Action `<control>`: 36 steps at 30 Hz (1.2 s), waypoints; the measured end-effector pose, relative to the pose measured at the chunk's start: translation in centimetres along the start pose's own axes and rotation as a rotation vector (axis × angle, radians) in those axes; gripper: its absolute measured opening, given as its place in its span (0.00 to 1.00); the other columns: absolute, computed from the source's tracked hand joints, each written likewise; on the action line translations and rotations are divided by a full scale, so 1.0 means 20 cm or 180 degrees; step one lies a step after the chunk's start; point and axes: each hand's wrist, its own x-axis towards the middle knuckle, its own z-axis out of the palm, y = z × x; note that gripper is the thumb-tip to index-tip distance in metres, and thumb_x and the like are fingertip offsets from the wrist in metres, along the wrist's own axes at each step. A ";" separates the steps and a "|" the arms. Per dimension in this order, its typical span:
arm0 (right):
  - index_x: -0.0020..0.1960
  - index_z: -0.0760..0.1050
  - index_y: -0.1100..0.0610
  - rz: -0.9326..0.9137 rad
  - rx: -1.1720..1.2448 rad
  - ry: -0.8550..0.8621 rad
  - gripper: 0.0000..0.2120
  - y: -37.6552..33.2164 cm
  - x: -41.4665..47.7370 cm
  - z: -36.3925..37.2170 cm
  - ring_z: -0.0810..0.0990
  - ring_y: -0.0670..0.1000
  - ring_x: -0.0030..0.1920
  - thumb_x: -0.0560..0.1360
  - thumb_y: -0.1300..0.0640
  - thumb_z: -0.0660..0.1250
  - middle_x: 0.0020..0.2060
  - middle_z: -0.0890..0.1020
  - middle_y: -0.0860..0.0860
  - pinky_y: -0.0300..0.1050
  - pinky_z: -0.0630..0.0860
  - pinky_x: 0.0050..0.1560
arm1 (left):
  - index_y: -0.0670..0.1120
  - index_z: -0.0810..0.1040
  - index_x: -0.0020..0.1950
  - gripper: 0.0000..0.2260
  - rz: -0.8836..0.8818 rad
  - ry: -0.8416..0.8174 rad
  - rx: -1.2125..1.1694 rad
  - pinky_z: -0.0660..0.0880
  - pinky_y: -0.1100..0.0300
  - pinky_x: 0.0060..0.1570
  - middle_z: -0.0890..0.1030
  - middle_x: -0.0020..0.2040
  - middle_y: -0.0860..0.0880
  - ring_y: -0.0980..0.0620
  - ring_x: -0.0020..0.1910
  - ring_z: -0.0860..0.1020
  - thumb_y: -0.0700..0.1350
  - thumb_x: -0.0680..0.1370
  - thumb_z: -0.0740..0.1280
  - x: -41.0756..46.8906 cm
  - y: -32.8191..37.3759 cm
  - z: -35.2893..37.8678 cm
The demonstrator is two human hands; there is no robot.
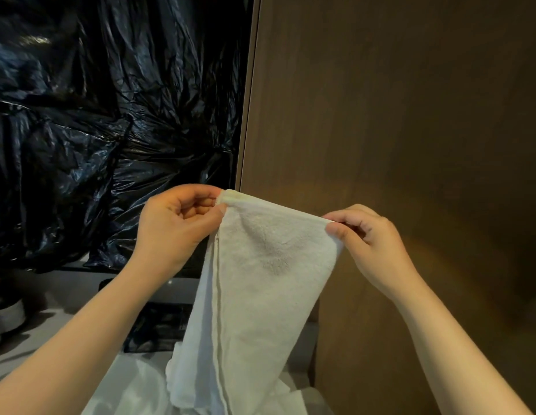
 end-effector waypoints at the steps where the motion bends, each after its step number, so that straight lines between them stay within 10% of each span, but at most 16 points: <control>1: 0.46 0.77 0.34 0.0010 -0.0016 -0.0003 0.10 0.00 0.00 0.00 0.77 0.39 0.51 0.78 0.51 0.66 0.45 0.79 0.35 0.29 0.72 0.45 | 0.51 0.82 0.49 0.08 0.0019 -0.0018 -0.0019 0.77 0.71 0.41 0.85 0.43 0.54 0.58 0.40 0.82 0.42 0.71 0.73 0.00 0.00 0.00; 16: 0.66 0.75 0.44 -0.0117 0.0290 -0.0227 0.19 -0.24 0.01 0.17 0.73 0.32 0.59 0.76 0.43 0.67 0.57 0.77 0.32 0.24 0.70 0.54 | 0.47 0.84 0.50 0.09 0.0221 -0.0266 0.0178 0.81 0.61 0.44 0.85 0.43 0.49 0.48 0.41 0.82 0.37 0.72 0.74 0.00 0.07 0.08; 25: 0.44 0.79 0.52 -0.0222 0.0128 -0.0354 0.11 -0.31 0.05 0.23 0.78 0.47 0.43 0.80 0.48 0.63 0.39 0.81 0.45 0.49 0.74 0.42 | 0.47 0.83 0.53 0.11 -0.0169 -0.0385 -0.0109 0.79 0.66 0.43 0.84 0.45 0.49 0.52 0.44 0.82 0.40 0.71 0.74 -0.06 0.02 0.07; 36: 0.47 0.73 0.45 -0.0233 -0.0645 -0.0112 0.06 -0.26 0.04 0.21 0.77 0.42 0.45 0.81 0.48 0.59 0.43 0.78 0.41 0.36 0.74 0.46 | 0.48 0.81 0.54 0.07 -0.1083 -0.1135 0.0397 0.80 0.62 0.48 0.84 0.48 0.48 0.53 0.47 0.82 0.43 0.76 0.70 -0.26 -0.27 0.08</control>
